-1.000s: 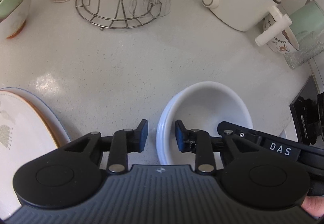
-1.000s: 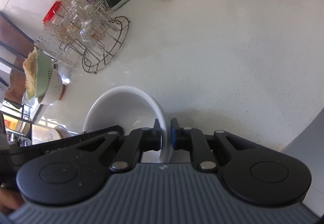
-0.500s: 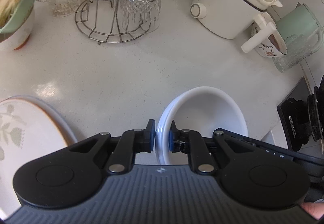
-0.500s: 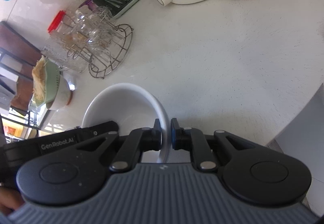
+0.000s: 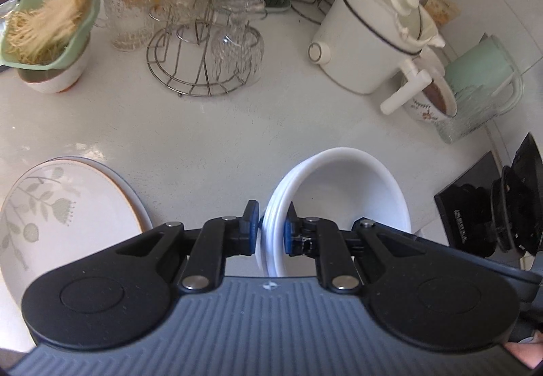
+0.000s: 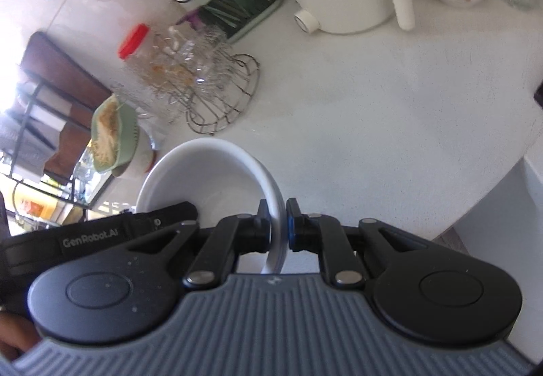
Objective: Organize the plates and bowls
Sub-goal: 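Carry the ceramic bowl over the leaf plate stack with both grippers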
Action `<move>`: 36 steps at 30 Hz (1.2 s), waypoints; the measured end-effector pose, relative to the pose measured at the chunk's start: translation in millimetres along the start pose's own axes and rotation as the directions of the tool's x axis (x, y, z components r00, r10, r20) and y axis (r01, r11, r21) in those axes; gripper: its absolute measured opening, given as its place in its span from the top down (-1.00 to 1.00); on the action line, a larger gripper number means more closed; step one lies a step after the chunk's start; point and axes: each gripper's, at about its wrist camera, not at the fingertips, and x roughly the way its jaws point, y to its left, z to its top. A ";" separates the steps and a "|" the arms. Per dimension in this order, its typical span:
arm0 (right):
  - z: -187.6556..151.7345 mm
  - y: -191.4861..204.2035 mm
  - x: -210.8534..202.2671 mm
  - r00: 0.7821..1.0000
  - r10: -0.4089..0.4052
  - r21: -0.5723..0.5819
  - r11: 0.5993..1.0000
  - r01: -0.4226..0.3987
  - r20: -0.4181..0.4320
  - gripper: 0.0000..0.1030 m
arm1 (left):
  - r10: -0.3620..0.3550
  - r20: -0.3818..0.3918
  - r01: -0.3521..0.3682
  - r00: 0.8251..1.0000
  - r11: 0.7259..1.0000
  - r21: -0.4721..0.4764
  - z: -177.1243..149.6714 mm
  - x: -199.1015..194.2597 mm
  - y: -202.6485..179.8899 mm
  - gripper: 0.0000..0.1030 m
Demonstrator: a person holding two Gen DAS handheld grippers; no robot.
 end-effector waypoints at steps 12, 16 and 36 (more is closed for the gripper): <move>-4.2 44.6 -31.1 1.000 0.018 -0.100 0.995 -0.016 0.017 0.75 | -0.025 0.052 0.028 0.998 0.997 -0.076 -0.8 -56.4 21.2 0.68; -7.7 63.7 -29.3 1.000 0.019 -0.131 0.991 -0.018 0.006 0.73 | -0.023 0.063 0.030 0.998 0.993 -0.112 2.0 -65.5 39.6 0.68; -34.8 138.5 51.5 0.994 0.046 -0.135 0.989 -0.060 -0.103 0.71 | -0.003 0.027 0.009 1.000 0.971 -0.239 -6.1 -66.2 170.4 0.68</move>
